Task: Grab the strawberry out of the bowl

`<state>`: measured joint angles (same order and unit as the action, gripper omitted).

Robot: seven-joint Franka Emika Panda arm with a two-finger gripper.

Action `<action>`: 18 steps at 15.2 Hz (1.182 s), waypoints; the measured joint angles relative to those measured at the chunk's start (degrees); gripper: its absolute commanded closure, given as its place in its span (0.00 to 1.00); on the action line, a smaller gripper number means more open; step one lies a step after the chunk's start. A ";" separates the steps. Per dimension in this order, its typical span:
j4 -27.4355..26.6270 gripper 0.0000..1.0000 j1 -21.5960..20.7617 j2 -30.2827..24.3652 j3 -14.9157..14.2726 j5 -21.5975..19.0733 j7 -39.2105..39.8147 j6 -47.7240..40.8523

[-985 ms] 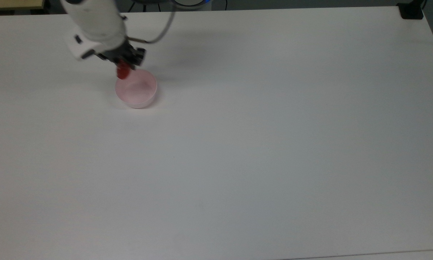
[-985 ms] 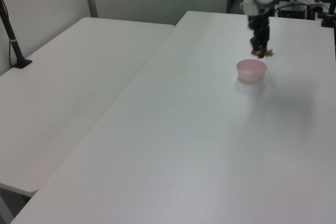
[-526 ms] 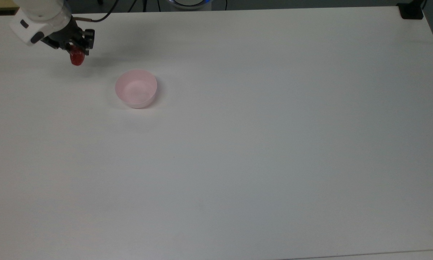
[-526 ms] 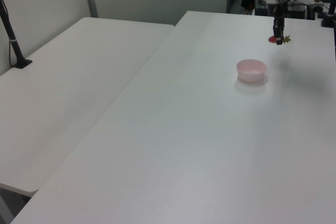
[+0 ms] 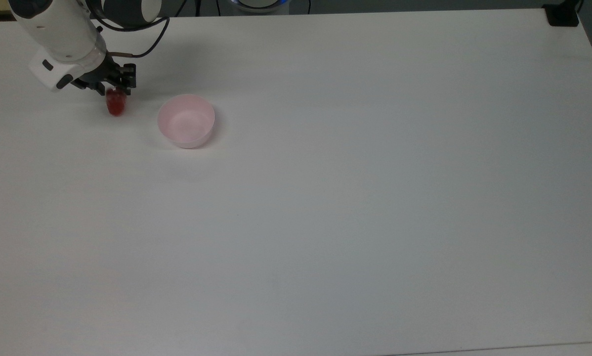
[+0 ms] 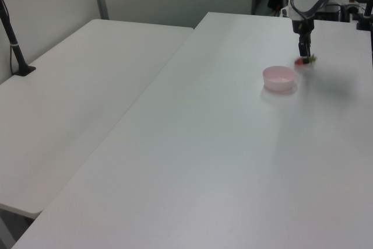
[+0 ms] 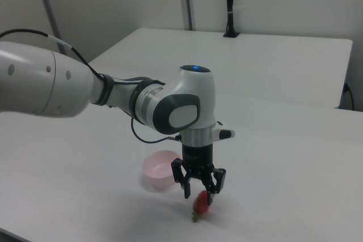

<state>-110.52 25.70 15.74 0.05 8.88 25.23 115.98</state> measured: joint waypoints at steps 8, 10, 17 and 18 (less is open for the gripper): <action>3.10 0.00 -0.63 -2.79 0.43 -0.50 -2.08 -5.63; 6.41 0.00 -1.89 -5.14 1.13 -3.19 -2.15 -11.64; 16.80 0.00 -7.47 -15.05 1.66 -13.43 -11.02 -27.01; 17.80 0.00 -8.82 -15.86 1.66 -13.93 -14.07 -28.53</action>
<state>-92.72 16.88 -0.12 1.72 -5.06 11.16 87.45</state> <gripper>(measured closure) 0.000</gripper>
